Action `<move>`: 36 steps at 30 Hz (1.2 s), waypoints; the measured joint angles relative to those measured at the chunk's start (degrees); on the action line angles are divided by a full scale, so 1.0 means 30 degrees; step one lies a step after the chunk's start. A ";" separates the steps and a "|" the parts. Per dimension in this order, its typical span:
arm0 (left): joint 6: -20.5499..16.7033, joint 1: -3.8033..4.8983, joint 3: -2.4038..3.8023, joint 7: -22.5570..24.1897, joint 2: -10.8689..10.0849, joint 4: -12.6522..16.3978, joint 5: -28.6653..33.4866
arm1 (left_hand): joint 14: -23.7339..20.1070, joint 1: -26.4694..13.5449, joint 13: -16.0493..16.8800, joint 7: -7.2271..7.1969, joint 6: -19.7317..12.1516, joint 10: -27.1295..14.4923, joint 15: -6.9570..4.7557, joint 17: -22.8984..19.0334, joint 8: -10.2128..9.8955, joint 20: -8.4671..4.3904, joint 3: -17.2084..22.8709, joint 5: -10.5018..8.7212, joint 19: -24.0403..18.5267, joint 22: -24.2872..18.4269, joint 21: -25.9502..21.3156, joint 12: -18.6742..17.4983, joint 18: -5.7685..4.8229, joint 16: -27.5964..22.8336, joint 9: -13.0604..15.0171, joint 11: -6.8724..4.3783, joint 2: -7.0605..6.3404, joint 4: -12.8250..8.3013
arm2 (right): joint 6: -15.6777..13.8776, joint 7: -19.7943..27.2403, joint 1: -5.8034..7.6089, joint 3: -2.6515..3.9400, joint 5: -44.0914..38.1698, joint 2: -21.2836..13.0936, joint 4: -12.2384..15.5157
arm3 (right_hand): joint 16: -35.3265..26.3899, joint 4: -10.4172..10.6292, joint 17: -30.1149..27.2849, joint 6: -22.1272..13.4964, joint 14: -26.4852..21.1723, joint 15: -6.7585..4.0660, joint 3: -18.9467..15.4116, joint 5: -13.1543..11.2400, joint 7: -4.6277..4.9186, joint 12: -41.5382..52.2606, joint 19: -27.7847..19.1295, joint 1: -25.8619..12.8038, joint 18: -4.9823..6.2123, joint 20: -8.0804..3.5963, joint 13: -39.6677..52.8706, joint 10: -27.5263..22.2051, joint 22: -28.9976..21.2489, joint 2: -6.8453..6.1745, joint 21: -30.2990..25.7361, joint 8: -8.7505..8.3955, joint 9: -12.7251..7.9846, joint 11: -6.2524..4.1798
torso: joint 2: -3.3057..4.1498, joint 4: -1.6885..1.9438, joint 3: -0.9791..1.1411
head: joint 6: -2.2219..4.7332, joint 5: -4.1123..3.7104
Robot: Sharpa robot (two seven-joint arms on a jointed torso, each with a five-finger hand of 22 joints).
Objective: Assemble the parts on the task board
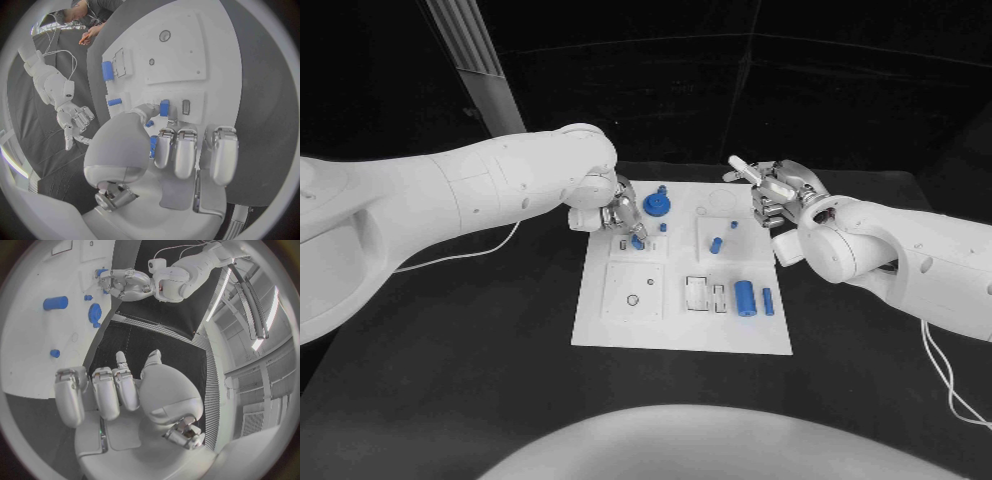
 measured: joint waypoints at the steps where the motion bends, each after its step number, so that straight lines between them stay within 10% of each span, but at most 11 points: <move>1: -0.0011 0.0000 0.0000 0.0003 0.0001 0.0000 0.0001 | 0.0000 0.0001 0.0000 0.0000 0.0000 0.0000 0.0000 0.0000 -0.0001 0.0000 0.0000 -0.0001 0.0000 0.0001 0.0000 0.0000 0.0001 0.0000 0.0000 0.0000 0.0001 0.0000 | 0.0000 -0.0002 0.0000 0.0000 0.0000 0.0000 0.0000 | 0.0000 0.0000 0.0000 0.0000 0.0000 0.0000 0.0000 0.0000 0.0000 0.0000 0.0000 0.0000 0.0000 0.0000 0.0001 0.0001 0.0000 0.0000 0.0000 0.0000 -0.0020 0.0000 | 0.0002 0.0000 0.0000 | 0.0000 -0.0004; 36: -0.0128 -0.0018 0.0008 -0.0019 0.0087 -0.0055 0.0006 | 0.0000 0.0032 0.0000 0.0001 0.0001 0.0000 0.0000 0.0000 0.0000 0.0000 0.0117 -0.0080 0.0000 0.0000 0.0000 0.0000 0.0001 0.0000 0.0005 0.0000 0.0027 -0.0015 | 0.0001 -0.0050 0.0000 0.0000 0.0000 0.0001 0.0011 | 0.0000 0.0000 0.0000 0.0000 0.0000 -0.0001 0.0000 0.0000 0.0000 0.0000 0.0000 0.0000 0.0000 0.0000 0.0001 0.0000 0.0000 0.0000 0.0000 0.0000 -0.0019 0.0000 | 0.0000 -0.0004 0.0004 | 0.0000 -0.0046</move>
